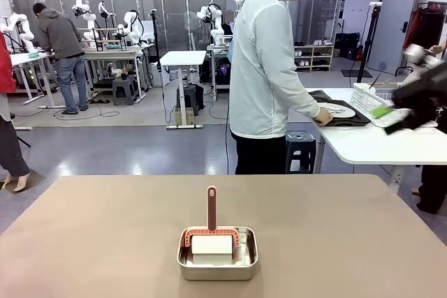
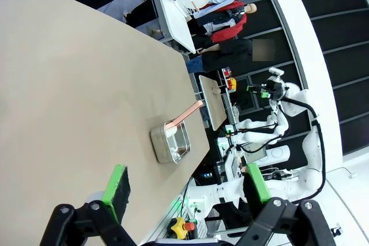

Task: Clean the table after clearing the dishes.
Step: When the right (or left) Handle tray is removed, use the right hand (or left hand) to clean the right (or left) side of the table with the Lint Roller.

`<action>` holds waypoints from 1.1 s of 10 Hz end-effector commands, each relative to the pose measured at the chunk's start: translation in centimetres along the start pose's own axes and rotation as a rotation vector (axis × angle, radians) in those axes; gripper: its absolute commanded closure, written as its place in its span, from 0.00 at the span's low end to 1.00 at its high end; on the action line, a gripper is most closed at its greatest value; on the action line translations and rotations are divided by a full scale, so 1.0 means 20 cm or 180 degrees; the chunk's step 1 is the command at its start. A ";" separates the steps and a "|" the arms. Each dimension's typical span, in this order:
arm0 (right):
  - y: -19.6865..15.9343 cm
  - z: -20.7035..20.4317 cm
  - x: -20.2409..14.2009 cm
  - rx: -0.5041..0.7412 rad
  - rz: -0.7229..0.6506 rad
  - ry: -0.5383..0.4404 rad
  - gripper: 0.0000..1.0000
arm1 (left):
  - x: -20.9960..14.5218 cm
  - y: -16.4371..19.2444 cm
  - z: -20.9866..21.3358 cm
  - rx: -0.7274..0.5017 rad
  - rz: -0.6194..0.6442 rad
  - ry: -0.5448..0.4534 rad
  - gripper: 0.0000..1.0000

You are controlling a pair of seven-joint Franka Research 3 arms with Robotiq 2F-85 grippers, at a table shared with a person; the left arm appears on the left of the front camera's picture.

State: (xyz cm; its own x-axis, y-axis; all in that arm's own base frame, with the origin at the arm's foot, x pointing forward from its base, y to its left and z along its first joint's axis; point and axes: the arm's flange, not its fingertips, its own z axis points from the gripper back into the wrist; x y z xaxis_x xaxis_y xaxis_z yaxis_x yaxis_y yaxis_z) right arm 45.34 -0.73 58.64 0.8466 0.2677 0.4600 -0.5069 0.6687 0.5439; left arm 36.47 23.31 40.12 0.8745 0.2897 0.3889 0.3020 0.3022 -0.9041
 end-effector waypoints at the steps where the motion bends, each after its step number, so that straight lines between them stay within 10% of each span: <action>1: 0.10 -0.22 0.17 -0.0370 0.0361 0.0549 0.00 | -0.01 -0.01 0.01 -0.0027 0.0011 -0.0016 0.00; 6: 0.40 -1.01 0.37 -0.0602 0.1121 0.1581 0.00 | -0.01 -0.01 0.01 -0.0027 0.0011 -0.0016 0.00; 11: 0.42 -1.16 0.31 -0.0457 0.1231 0.1680 0.00 | -0.01 -0.01 0.01 -0.0027 0.0011 -0.0016 0.00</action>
State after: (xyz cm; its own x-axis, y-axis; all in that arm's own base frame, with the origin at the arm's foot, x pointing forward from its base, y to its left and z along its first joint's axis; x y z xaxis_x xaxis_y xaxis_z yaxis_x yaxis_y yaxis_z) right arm 49.79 22.81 49.72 0.6085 0.7758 0.1670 -0.7832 0.5532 0.2839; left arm 36.48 23.30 40.10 0.8749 0.2893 0.3884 0.3017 0.3018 -0.9044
